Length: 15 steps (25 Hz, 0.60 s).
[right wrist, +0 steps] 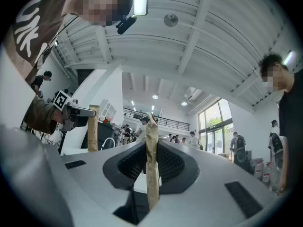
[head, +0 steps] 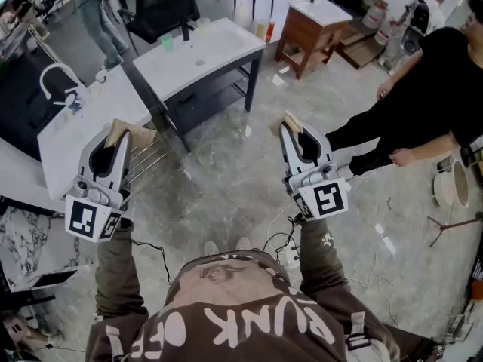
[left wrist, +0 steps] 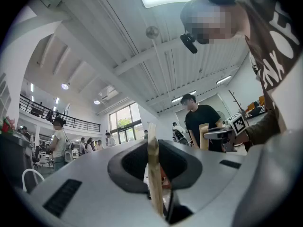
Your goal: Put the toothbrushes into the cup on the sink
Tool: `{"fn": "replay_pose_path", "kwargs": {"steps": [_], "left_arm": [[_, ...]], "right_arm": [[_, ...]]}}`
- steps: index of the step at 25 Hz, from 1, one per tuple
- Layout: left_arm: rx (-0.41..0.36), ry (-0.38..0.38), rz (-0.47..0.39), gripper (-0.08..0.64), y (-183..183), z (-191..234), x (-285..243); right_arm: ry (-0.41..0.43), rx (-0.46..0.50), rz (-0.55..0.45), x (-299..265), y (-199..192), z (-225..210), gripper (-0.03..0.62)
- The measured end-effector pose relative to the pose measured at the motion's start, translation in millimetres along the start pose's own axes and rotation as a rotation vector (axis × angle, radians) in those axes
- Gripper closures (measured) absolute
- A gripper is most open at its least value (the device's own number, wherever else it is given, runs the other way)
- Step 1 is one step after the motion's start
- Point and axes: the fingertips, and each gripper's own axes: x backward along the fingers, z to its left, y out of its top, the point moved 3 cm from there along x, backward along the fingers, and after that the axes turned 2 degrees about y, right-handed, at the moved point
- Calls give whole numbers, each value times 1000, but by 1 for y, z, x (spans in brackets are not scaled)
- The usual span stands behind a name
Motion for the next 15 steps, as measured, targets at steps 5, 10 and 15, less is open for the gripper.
{"fn": "replay_pose_path", "kwargs": {"steps": [5, 10, 15], "left_arm": [[3, -3, 4, 503, -1, -1, -6], [3, -6, 5, 503, -1, -2, -5], [4, -7, 8, 504, -2, -2, -8]], "right_arm": [[-3, 3, 6, -1, 0, -5, 518], [-13, 1, 4, 2, -1, -6, 518], [-9, -18, -4, 1, -2, -8, 518]]}}
